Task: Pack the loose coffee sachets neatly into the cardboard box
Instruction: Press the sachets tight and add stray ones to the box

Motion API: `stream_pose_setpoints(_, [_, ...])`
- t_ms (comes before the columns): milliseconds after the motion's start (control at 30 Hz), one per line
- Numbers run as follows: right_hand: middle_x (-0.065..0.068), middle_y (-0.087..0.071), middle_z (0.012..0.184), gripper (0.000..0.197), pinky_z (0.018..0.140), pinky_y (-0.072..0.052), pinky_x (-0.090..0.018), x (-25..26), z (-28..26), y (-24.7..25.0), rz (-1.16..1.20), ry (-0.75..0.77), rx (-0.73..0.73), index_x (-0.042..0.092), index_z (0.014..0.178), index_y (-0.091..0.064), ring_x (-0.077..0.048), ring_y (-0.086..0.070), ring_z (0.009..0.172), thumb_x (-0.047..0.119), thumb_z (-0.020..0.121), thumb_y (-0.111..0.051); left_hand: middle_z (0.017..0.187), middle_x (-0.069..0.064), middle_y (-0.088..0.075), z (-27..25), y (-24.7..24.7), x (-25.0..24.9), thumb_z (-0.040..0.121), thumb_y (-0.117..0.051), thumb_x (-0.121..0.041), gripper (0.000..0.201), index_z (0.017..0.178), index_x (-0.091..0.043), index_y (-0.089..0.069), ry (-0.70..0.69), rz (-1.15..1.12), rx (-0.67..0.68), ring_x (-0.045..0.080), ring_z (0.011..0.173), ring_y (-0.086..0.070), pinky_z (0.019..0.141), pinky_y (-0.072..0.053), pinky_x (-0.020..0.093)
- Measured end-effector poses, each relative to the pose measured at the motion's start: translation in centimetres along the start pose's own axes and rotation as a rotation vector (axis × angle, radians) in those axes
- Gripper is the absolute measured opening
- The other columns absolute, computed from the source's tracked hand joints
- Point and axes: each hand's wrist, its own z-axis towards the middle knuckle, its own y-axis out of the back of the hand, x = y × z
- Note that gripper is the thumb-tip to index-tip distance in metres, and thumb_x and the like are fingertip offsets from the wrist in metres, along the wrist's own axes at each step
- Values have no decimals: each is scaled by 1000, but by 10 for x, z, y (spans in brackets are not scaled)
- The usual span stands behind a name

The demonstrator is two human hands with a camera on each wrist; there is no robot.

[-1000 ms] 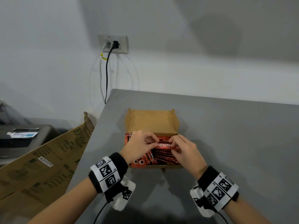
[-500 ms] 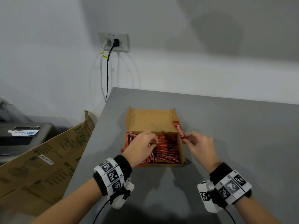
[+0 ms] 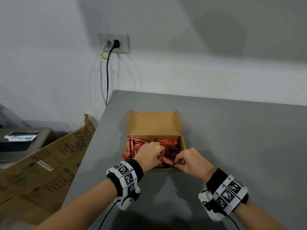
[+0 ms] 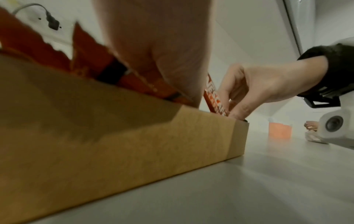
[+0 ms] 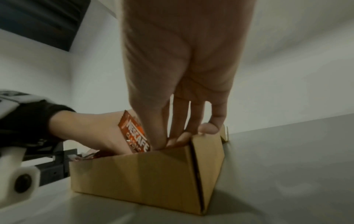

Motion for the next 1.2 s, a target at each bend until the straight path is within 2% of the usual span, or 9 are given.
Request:
stream_pose_setpoints(167, [-6, -69, 92, 12, 73, -47, -29, 7, 8, 5, -223, -32, 87, 13, 87, -69, -25, -63, 88, 15, 83, -58, 101, 3, -60, 2, 4, 5, 80, -67, -12, 16, 96, -9, -64, 27, -105, 25, 16, 89, -58, 74, -45, 25])
stream_pose_setpoints(267, [-9, -66, 94, 14, 68, -39, -27, 13, 9, 6, -352, -47, 121, 9, 87, -65, -29, -60, 90, 13, 81, -53, 101, 4, -60, 3, 4, 8, 81, -66, -11, 17, 98, -9, -64, 25, -121, 26, 15, 87, -58, 72, -44, 21])
stream_pose_setpoints(367, [-11, -64, 98, 14, 71, -33, -28, 19, 10, 8, -445, -67, 124, 8, 90, -62, -30, -58, 94, 11, 82, -51, 101, 4, -60, 3, 4, 9, 82, -66, -10, 15, 97, -8, -65, 26, -143, 29, 15, 86, -58, 73, -44, 20])
stream_pose_setpoints(500, [-11, -62, 102, 13, 85, -40, -33, 27, 13, 12, -494, -108, 143, 9, 96, -59, -28, -57, 98, 8, 84, -52, 101, 4, -60, 2, 5, 9, 83, -64, -7, 10, 93, -8, -65, 20, -158, 40, 13, 83, -57, 72, -47, 21])
stream_pose_setpoints(600, [-11, -61, 103, 13, 86, -41, -35, 31, 16, 14, -502, -128, 166, 10, 97, -57, -29, -59, 98, 9, 84, -54, 104, 4, -58, 2, 7, 10, 85, -59, -2, 13, 96, -7, -64, 19, -163, 54, 9, 82, -52, 72, -45, 18])
stream_pose_setpoints(800, [-10, -58, 107, 15, 88, -41, -37, 33, 19, 12, -478, -187, 149, 10, 103, -52, -29, -58, 100, 8, 88, -52, 105, 4, -61, -1, 10, 15, 84, -55, 0, 24, 103, -7, -67, 3, -204, 67, 11, 87, -59, 72, -47, 15])
stream_pose_setpoints(900, [-10, -59, 107, 14, 88, -41, -40, 34, 17, 8, -489, -185, 151, 10, 102, -53, -31, -57, 101, 5, 88, -50, 100, 4, -64, -3, 12, 15, 81, -58, -8, 22, 100, -8, -68, 2, -211, 62, 12, 83, -60, 69, -48, 17])
stream_pose_setpoints(1067, [-9, -61, 103, 16, 92, -37, -42, 34, 16, 6, -512, -148, 134, 17, 88, -47, -30, -57, 101, 2, 87, -48, 99, -3, -58, -3, 11, 8, 79, -65, -43, 31, 94, -16, -62, -17, -23, 70, 15, 86, -56, 71, -43, 26])
stream_pose_setpoints(1200, [-7, -60, 97, 18, 90, -35, -40, 30, 19, 5, -485, -136, 117, 18, 83, -41, -29, -57, 97, 3, 86, -49, 105, -4, -59, -3, 11, 6, 85, -61, -31, 14, 94, -20, -63, -63, 45, 43, 16, 94, -57, 80, -40, 30])
